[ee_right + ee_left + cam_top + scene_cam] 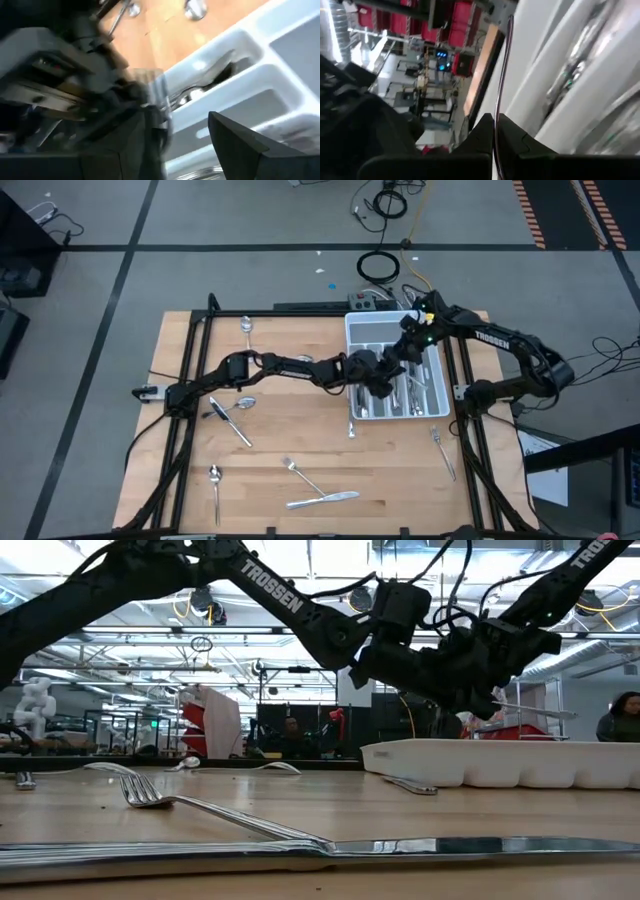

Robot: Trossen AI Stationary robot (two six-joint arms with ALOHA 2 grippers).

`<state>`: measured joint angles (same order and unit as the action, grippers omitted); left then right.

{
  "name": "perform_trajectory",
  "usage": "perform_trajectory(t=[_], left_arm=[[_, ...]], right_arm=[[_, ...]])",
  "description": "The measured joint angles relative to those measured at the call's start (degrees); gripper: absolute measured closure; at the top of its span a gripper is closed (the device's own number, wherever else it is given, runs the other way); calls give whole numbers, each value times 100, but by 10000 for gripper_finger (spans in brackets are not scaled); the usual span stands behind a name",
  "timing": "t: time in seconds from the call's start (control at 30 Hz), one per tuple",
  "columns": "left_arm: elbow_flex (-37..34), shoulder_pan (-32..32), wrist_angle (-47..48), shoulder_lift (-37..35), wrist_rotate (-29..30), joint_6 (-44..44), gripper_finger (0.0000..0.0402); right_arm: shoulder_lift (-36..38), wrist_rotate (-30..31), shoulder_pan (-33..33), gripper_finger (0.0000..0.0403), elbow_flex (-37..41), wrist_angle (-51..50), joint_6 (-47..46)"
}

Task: Sort silverware
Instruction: Put the silver fork into the white silverware tray

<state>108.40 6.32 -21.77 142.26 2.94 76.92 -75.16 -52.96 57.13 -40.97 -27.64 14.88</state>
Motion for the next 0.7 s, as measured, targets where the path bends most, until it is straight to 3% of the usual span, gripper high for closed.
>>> perform_trajectory(t=[0.2,0.4,0.7], left_arm=[[52,-57,-155,-74,276,-350,396],[23,59,-51,-36,627,-463,396],[20,415,139,-33,386,-246,396]], right_arm=[[133,887,712,200,-2,-97,-410],[358,534,1083,200,0,-920,-178],[619,147,1375,200,0,-1255,40]])
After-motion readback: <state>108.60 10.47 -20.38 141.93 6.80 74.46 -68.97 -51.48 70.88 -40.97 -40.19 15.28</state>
